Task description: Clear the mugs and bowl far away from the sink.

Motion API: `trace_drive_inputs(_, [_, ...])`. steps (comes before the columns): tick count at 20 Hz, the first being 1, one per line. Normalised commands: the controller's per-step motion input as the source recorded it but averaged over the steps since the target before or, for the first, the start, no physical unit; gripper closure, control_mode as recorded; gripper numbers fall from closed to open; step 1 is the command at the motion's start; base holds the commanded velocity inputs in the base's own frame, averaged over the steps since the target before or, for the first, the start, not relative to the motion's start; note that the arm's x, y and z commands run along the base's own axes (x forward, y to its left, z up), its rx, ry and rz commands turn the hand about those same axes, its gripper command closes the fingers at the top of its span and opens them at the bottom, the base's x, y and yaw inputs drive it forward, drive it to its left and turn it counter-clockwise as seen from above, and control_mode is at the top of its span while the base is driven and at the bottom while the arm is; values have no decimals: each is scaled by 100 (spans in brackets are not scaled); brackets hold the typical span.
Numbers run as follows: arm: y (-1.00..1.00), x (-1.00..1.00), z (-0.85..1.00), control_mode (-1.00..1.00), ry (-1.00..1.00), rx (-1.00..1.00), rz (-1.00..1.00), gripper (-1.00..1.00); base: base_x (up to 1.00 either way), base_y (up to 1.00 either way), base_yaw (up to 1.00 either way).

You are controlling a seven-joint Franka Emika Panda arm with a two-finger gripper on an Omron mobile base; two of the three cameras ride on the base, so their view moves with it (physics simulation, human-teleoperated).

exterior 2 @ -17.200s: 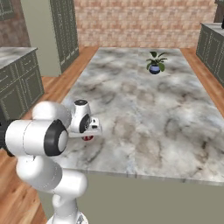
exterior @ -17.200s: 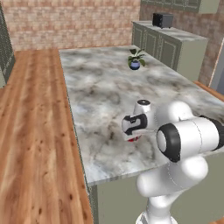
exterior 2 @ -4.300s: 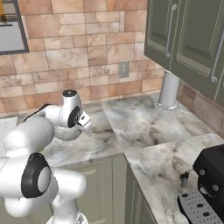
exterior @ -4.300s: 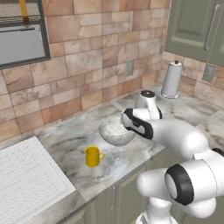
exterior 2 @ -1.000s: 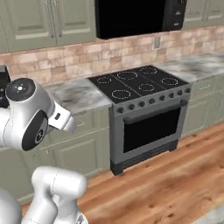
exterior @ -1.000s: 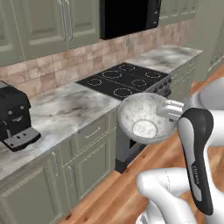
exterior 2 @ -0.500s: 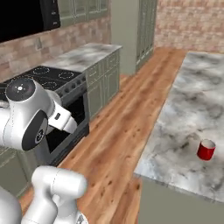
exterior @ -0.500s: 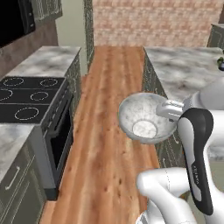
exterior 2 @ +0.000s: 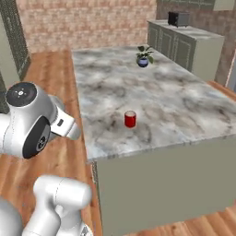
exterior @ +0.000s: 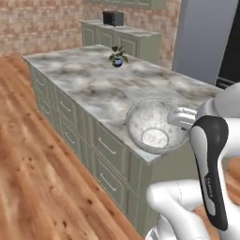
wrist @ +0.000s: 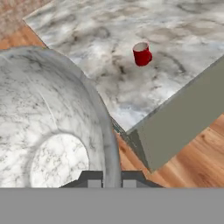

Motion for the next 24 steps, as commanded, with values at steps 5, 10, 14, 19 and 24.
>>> trace_drive_inputs(5, [0,0,0,100,0,0,0,100,17,-100,-16])
trace_drive_inputs(10, [0,0,0,100,0,0,0,100,20,-100,4])
trace_drive_inputs(14, [0,0,0,100,0,0,0,100,30,-100,3])
trace_drive_inputs(19, [0,0,0,100,0,0,0,100,43,-100,7])
trace_drive_inputs(24, [0,0,0,100,0,0,0,100,83,-71,-10])
